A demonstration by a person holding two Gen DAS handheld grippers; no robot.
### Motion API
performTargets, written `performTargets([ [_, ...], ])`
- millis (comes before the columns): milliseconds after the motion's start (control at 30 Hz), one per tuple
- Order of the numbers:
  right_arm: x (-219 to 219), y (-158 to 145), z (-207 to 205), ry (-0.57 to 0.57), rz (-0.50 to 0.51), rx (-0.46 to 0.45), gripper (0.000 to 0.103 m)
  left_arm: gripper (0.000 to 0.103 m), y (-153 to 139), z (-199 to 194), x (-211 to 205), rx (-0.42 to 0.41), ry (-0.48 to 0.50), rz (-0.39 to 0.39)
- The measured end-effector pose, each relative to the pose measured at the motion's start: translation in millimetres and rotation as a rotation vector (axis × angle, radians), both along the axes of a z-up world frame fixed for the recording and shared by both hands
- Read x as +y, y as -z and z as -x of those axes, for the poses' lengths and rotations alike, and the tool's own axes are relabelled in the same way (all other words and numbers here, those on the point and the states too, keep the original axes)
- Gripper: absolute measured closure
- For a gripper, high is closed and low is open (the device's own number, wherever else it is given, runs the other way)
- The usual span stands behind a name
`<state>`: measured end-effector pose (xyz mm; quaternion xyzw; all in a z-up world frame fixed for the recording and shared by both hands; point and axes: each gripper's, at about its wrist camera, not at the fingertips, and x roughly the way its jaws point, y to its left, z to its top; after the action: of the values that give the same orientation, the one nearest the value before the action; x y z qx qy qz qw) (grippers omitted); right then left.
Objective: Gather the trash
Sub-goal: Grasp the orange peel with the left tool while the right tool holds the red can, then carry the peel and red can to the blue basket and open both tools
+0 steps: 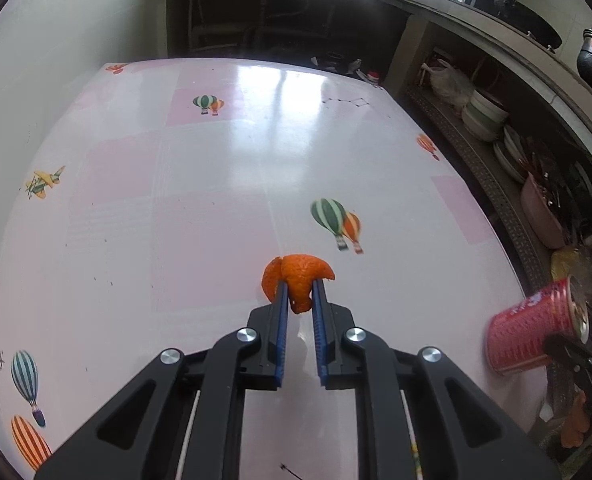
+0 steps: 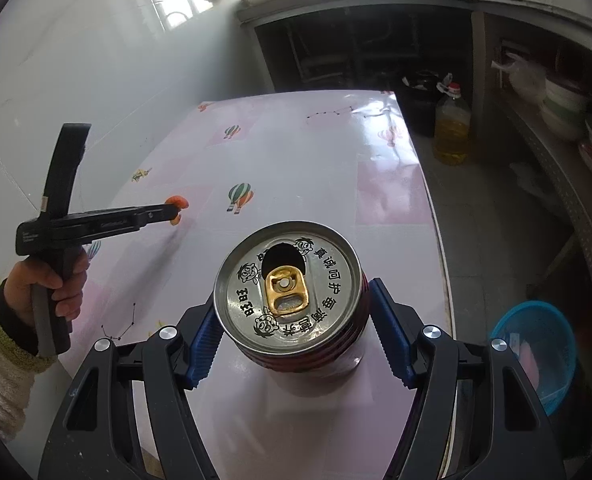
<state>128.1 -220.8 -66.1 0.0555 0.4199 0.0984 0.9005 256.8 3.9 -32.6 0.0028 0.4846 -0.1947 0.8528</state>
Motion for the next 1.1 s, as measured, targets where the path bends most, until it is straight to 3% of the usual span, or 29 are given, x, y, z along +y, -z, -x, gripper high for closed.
performTargets([
  [133,5,3,8,0.011,0.022,0.006,0.037,0.092,-7,31,-4,-0.004,0.021,0.037],
  [267,8,2,9,0.018,0.026,-0.006,0.036,0.092,-8,50,-7,-0.038,0.033,0.009],
  [467,4,4,11,0.04,0.0,-0.031,0.038,0.092,-12,62,-13,-0.049,0.042,-0.018],
  [700,-21,-12,32,0.086,-0.07,-0.076,0.038,0.092,-40,74,-39,-0.101,0.088,-0.007],
  [833,-63,-30,56,0.174,-0.132,-0.128,0.038,0.092,-59,82,-72,-0.127,0.158,0.015],
  [967,-111,-41,85,0.32,-0.095,-0.171,0.038,0.092,-77,89,-122,-0.134,0.269,0.056],
  [1100,-167,-34,115,0.496,-0.078,-0.157,0.038,0.092,-87,94,-188,-0.1,0.413,0.1],
])
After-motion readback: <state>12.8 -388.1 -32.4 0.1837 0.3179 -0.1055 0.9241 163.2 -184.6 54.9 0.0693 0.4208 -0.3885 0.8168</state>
